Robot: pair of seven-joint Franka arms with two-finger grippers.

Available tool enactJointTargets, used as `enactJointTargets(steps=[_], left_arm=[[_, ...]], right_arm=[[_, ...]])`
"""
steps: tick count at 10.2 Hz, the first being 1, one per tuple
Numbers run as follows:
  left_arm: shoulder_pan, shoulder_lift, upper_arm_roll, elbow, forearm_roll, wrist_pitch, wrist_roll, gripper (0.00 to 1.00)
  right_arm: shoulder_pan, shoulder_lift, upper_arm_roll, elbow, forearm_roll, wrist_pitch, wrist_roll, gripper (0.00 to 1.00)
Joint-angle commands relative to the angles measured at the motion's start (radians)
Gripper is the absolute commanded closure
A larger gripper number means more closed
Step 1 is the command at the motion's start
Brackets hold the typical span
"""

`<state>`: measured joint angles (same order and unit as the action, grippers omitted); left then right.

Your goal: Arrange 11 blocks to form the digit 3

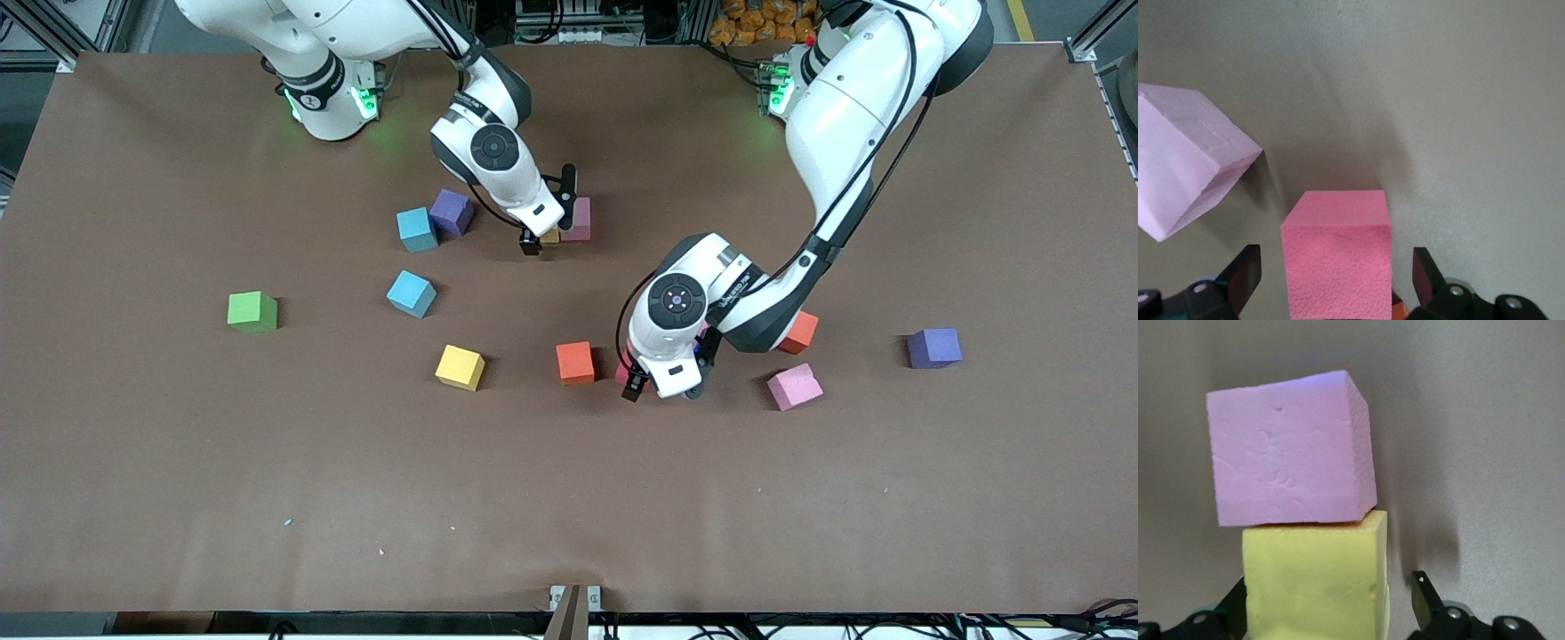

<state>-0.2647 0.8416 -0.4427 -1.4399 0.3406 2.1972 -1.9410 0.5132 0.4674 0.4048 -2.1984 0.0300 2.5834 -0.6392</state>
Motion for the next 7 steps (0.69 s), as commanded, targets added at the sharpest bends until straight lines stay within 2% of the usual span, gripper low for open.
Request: enactJointTargets(steps=[1,3,7], left_arm=[[-0.014,0.016,0.01,0.024,0.025,0.01,-0.021,0.0],[-0.014,0.017,0.01,0.022,0.025,0.012,-0.021,0.0],[-0.019,0.03,0.01,0.021,0.026,0.015,-0.018,0.15]], right_arm=[[-0.025,-0.064,0.012,0.008,-0.024,-0.119,0.01,0.0],[-0.025,-0.121,0.017,0.008,-0.022,-0.205,0.009,0.0],[-0.044,-0.194,0.011,0.026,-0.022,-0.317,0.001,0.0]])
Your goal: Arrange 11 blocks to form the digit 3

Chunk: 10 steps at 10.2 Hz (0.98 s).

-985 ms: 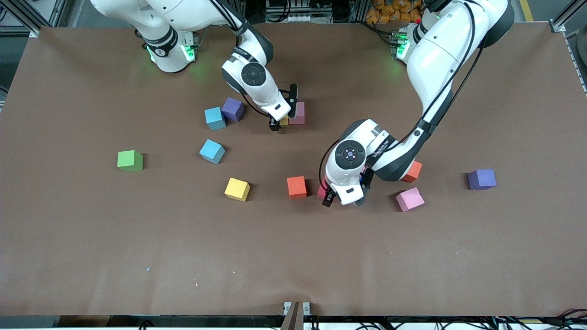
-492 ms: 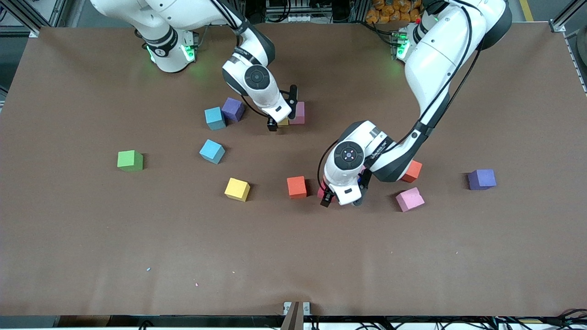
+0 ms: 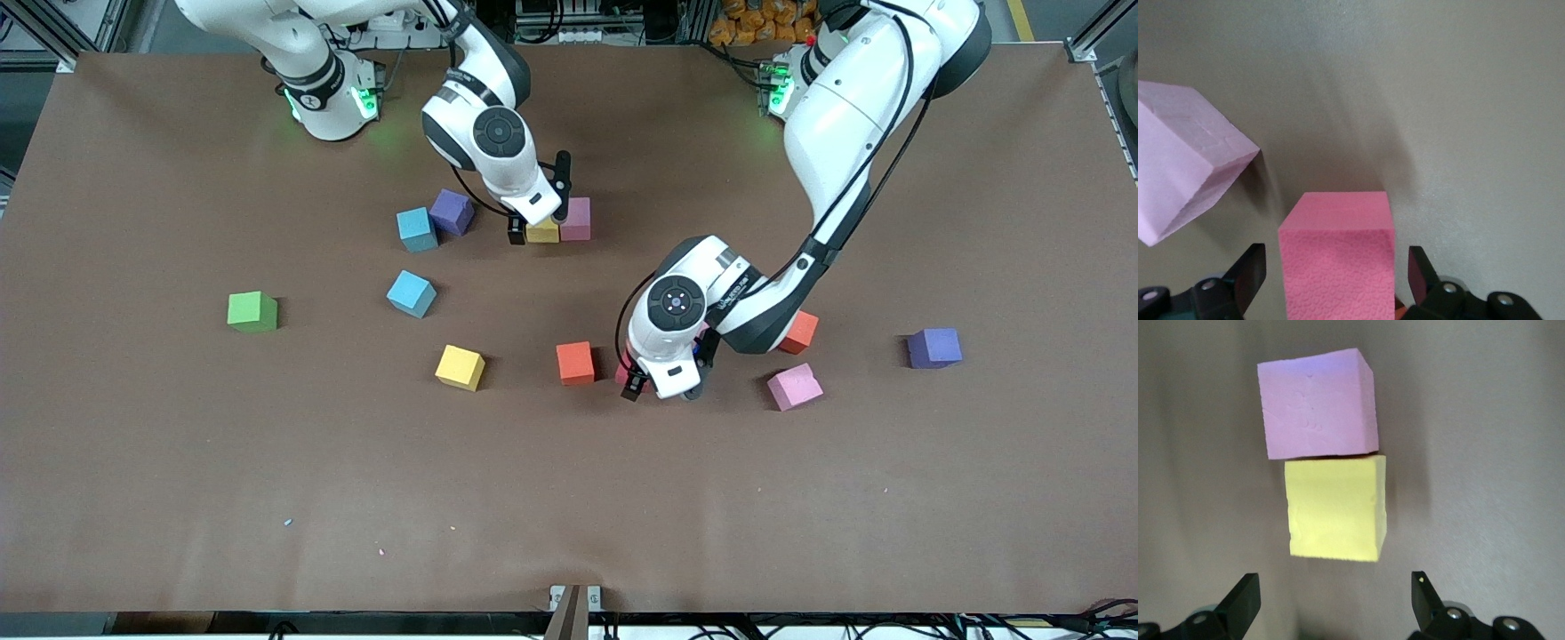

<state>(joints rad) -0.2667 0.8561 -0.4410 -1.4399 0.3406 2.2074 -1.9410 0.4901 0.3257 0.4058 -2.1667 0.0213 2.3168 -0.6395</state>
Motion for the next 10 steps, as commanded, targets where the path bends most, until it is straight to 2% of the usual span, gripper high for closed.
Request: enactJointTargets(steps=[1,2,4,5,7,8,10], left_arm=[[-0.017,0.015,0.008,0.021,0.025,0.005,-0.015,0.27],[-0.017,0.015,0.008,0.019,0.026,0.005,-0.015,0.45],[-0.017,0.008,0.007,0.019,0.026,0.005,-0.013,1.0],[-0.011,-0.003,0.008,0.021,0.032,0.003,-0.007,1.0],[-0.014,-0.031,0.005,0.013,0.011,-0.023,-0.03,1.0],[-0.008,-0.04,-0.001,0.013,-0.003,-0.059,-0.1,1.0],[-0.011,-0.066,-0.015,-0.016,-0.008,-0.094,-0.313,1.0]], right_arm=[[-0.036,-0.077,0.007,0.002,-0.011,-0.089,0.024,0.0],[-0.039,-0.1,-0.004,0.01,-0.011,-0.123,0.084,0.0],[-0.039,-0.106,-0.06,0.042,-0.024,-0.168,0.089,0.0],[-0.038,-0.129,-0.097,0.044,-0.026,-0.175,0.087,0.0],[-0.039,-0.149,-0.114,0.059,-0.037,-0.207,0.036,0.0],[-0.039,-0.134,-0.16,0.103,-0.041,-0.264,-0.07,0.0],[-0.039,-0.123,-0.183,0.163,-0.044,-0.325,-0.201,0.0]])
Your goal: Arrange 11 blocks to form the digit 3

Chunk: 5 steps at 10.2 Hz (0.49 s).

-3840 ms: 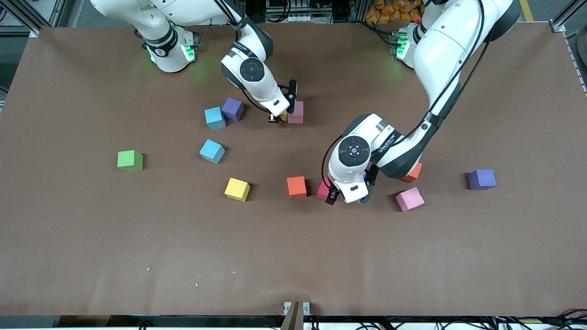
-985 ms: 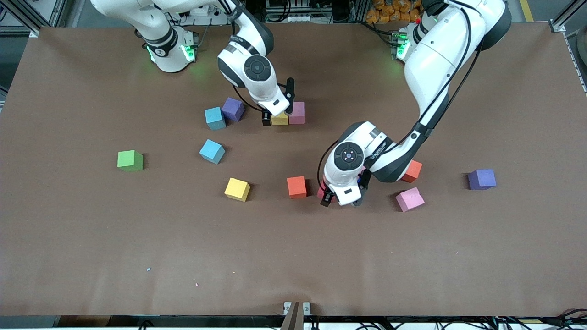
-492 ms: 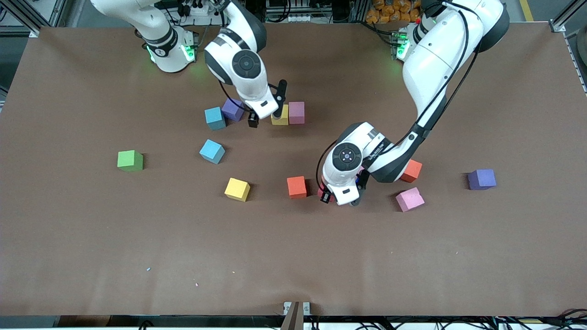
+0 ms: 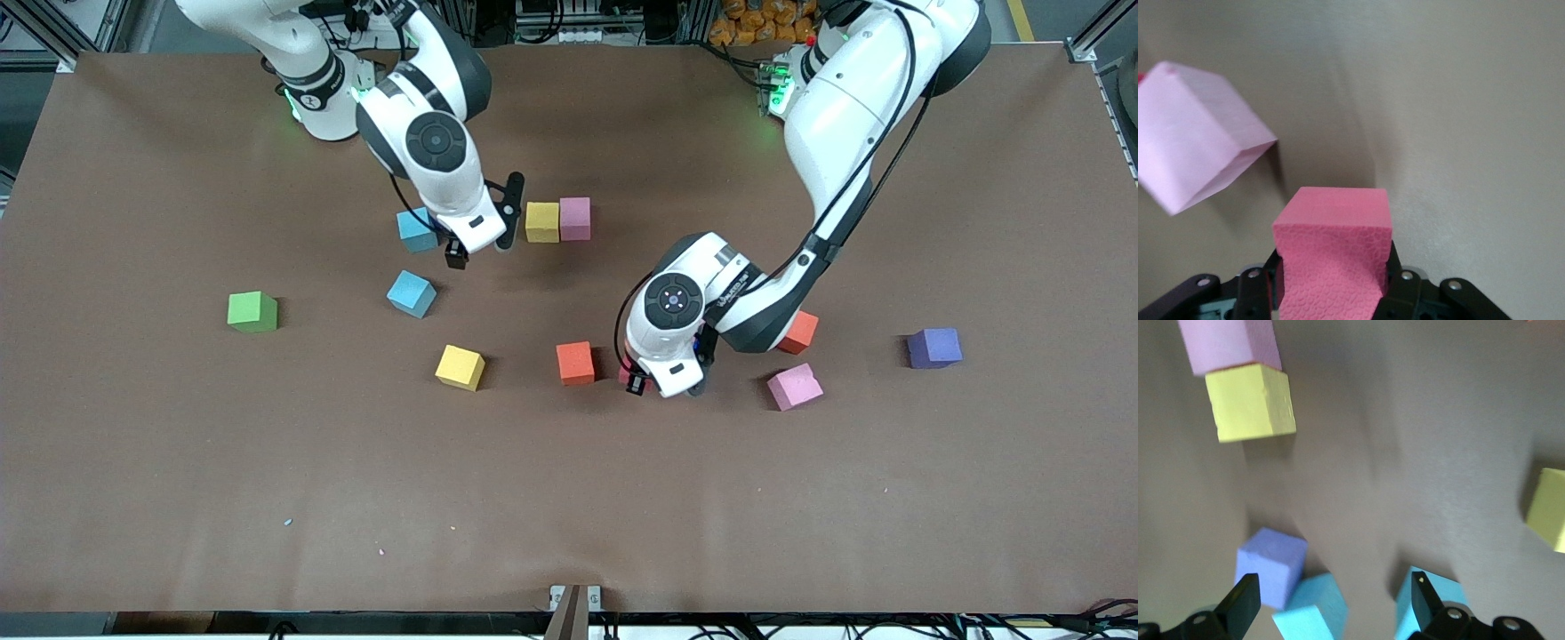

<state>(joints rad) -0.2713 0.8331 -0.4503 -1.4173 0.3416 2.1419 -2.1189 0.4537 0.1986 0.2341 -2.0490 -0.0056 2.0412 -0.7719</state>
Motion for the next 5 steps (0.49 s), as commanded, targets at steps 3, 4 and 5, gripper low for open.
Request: enactJointTargets(steps=[3,4,5], left_arm=[[0.009,-0.129,-0.088,-0.136,-0.022,-0.057,-0.295,1.0],[0.009,-0.164,-0.096,-0.185,-0.027,-0.056,-0.326,1.0],[0.011,-0.195,-0.113,-0.234,-0.05,-0.056,-0.335,1.0]], right_arm=[[-0.003,0.036,-0.015,0.085,-0.017,-0.064,-0.073,0.0],[0.005,0.036,-0.022,0.092,-0.026,-0.068,-0.073,0.0],[0.002,0.036,-0.024,0.099,-0.04,-0.065,-0.067,0.0]])
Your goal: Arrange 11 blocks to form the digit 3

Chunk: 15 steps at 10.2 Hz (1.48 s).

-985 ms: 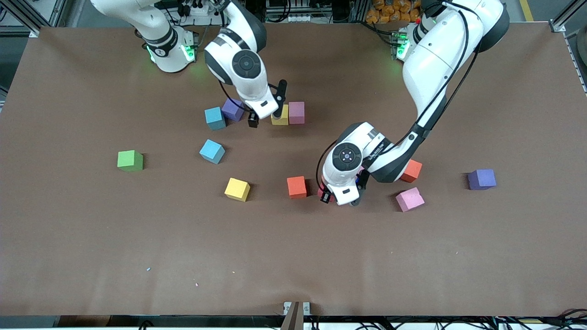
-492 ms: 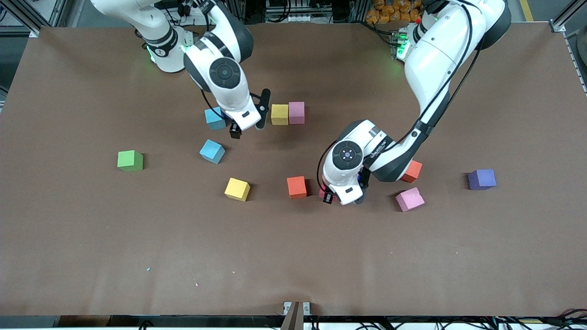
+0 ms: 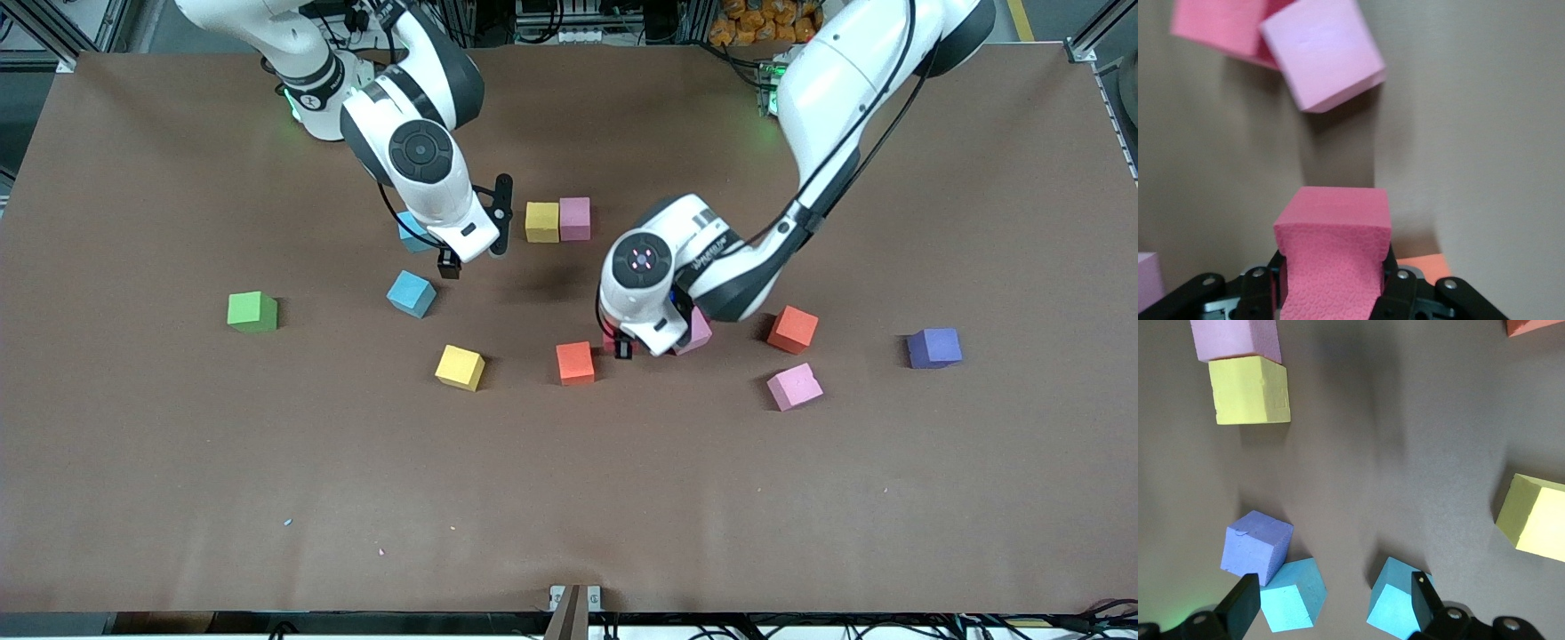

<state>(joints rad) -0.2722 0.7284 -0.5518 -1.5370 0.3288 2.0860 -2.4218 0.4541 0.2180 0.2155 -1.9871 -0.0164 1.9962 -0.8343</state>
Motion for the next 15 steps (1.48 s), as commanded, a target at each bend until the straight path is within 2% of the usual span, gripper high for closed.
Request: enactJointTargets(steps=[1,2,3,5,6,8,10,11,14,15], left_arm=[[0.024,-0.122,-0.013,-0.161,-0.075,0.005,-0.04,1.0],[0.045,-0.151,-0.028,-0.205,-0.112,0.023,-0.042,1.0],[0.071,-0.183,-0.048,-0.26,-0.146,0.058,-0.042,1.0],[0.087,-0.256,-0.066,-0.417,-0.152,0.21,-0.062,1.0],[0.085,-0.262,-0.069,-0.449,-0.151,0.241,-0.089,1.0],[0.074,-0.261,-0.094,-0.488,-0.151,0.267,-0.12,1.0],[0.073,-0.264,-0.108,-0.541,-0.149,0.308,-0.147,1.0],[0.071,-0.267,-0.109,-0.564,-0.148,0.33,-0.16,1.0],[0.064,-0.299,-0.12,-0.624,-0.146,0.376,-0.23,1.0],[0.056,-0.299,-0.125,-0.634,-0.142,0.382,-0.244,1.0]], right_arm=[[-0.005,0.021,-0.013,0.065,-0.011,-0.034,0.01,0.0],[0.006,0.035,-0.024,0.117,-0.008,-0.135,0.083,0.0],[0.0,0.047,-0.027,0.129,-0.014,-0.175,0.181,0.0],[0.003,0.034,-0.025,0.126,-0.013,-0.181,0.298,0.0],[0.002,0.034,-0.025,0.116,-0.014,-0.18,0.366,0.0],[0.011,-0.017,-0.018,0.007,-0.014,-0.099,0.418,0.0],[0.017,-0.113,-0.004,-0.213,-0.01,0.106,0.465,0.0],[0.018,-0.132,0.016,-0.269,-0.008,0.155,0.474,0.0],[0.018,-0.141,0.097,-0.335,-0.008,0.173,0.535,0.0],[0.018,-0.144,0.102,-0.378,-0.008,0.212,0.537,0.0]])
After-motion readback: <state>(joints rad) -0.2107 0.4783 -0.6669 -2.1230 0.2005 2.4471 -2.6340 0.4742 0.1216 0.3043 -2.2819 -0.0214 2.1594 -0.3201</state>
